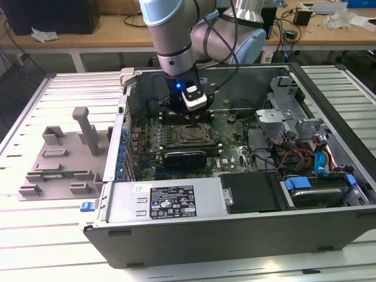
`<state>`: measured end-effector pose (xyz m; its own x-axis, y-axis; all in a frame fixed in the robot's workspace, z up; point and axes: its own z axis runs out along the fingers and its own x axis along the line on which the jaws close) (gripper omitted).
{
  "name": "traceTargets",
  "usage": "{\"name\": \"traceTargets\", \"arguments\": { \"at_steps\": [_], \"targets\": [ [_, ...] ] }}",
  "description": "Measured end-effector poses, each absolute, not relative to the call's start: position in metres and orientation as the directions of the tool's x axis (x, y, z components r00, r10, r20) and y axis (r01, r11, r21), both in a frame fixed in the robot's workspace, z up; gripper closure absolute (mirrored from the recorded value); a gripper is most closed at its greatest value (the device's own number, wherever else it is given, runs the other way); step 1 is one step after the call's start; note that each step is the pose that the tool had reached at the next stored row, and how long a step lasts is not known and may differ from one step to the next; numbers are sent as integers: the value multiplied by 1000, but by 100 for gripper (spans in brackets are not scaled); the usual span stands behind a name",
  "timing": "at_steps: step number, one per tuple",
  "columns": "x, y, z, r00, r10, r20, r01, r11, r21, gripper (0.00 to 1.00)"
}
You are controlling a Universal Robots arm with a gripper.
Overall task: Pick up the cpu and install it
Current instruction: 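Install the first cpu locking lever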
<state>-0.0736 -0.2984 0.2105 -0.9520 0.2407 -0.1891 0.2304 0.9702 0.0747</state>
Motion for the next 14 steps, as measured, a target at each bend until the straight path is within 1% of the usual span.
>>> {"name": "traceTargets", "arguments": {
  "at_steps": [2, 4, 10, 14],
  "targets": [
    [-72, -298, 210, -960, 241, -144, 234, 970, 64, 89],
    [-70, -298, 210, -965, 241, -108, 236, 970, 55, 89],
    [-63, -298, 210, -966, 239, -102, 235, 971, 53, 89],
    [-61, -301, 210, -968, 228, -101, 225, 973, 43, 89]
  ]
}}
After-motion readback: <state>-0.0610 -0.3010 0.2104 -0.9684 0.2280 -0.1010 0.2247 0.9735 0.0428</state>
